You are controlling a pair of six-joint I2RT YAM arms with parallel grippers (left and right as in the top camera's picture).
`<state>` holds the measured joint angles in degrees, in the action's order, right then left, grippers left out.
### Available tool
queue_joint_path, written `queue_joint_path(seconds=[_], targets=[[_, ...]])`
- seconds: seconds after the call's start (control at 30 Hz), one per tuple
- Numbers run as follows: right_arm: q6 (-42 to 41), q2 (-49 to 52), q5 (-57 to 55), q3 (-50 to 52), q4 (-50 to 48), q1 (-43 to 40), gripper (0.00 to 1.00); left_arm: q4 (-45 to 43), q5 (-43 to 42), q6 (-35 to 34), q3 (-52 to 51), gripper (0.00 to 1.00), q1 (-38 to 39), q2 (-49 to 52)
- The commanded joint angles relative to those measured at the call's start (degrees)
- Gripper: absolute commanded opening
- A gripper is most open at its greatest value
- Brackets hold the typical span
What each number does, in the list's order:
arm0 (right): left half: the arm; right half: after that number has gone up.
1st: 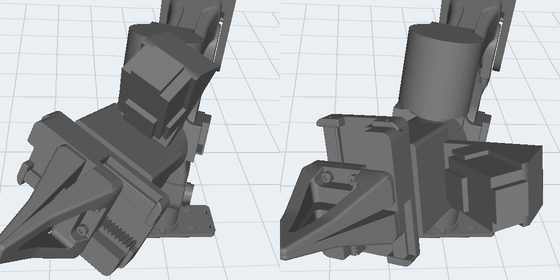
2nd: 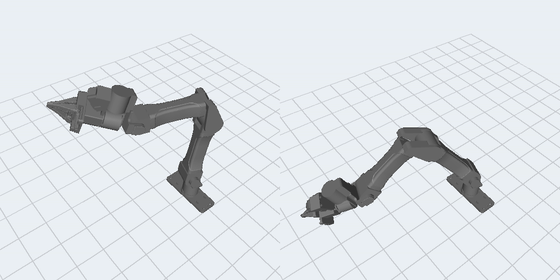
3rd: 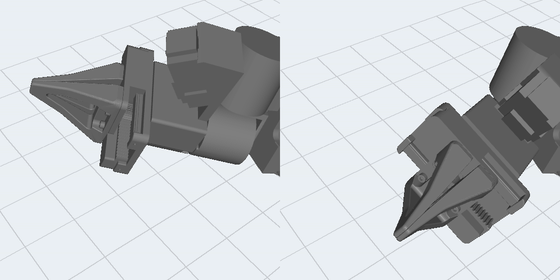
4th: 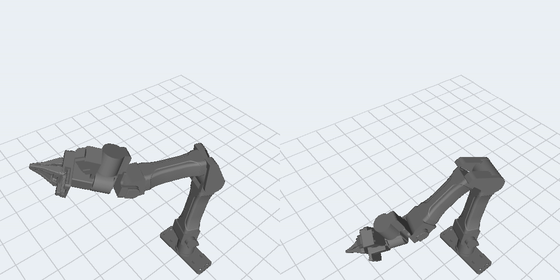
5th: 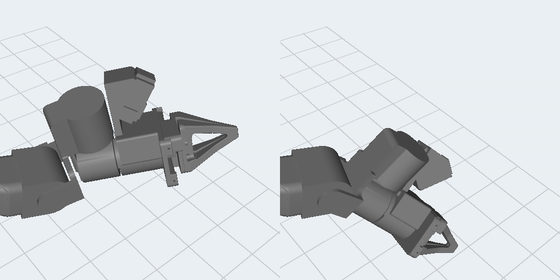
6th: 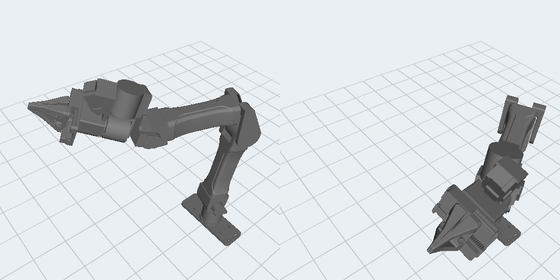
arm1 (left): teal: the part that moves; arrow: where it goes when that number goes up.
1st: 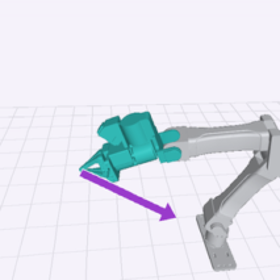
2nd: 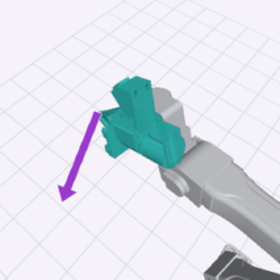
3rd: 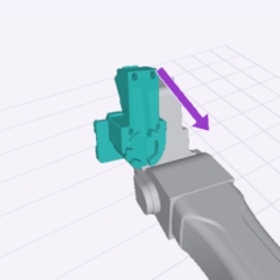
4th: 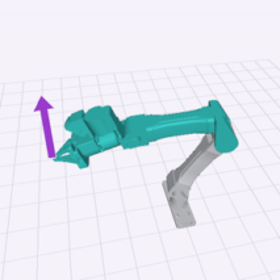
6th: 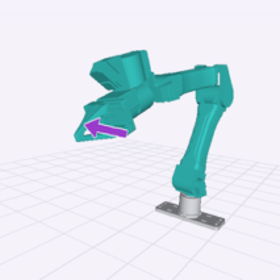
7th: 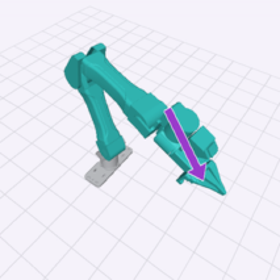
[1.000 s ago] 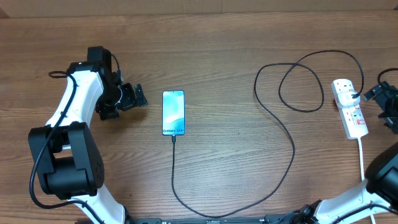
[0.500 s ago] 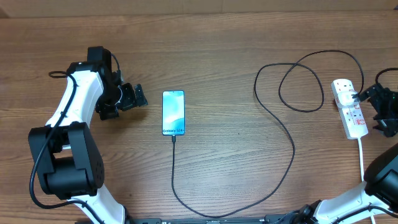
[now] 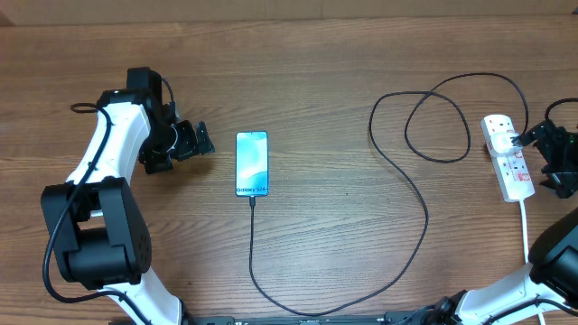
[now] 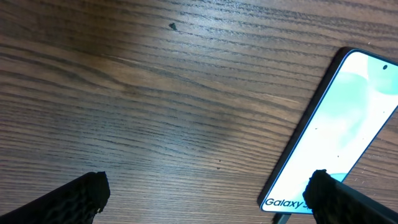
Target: Plug charger to phone and switch on socket
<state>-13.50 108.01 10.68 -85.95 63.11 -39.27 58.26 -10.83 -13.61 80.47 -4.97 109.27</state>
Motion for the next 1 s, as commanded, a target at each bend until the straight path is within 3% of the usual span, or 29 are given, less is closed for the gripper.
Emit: queue_joint_path(seconds=[0.0, 0.97], targets=[[-0.15, -1.18, 0.55, 0.13, 0.00, 0.26, 1.00, -0.07, 0.55, -0.76, 0.26, 1.00, -0.24, -1.07], [-0.15, -1.18, 0.55, 0.13, 0.00, 0.26, 1.00, -0.07, 0.55, -0.76, 0.24, 1.00, 0.15, -1.88]])
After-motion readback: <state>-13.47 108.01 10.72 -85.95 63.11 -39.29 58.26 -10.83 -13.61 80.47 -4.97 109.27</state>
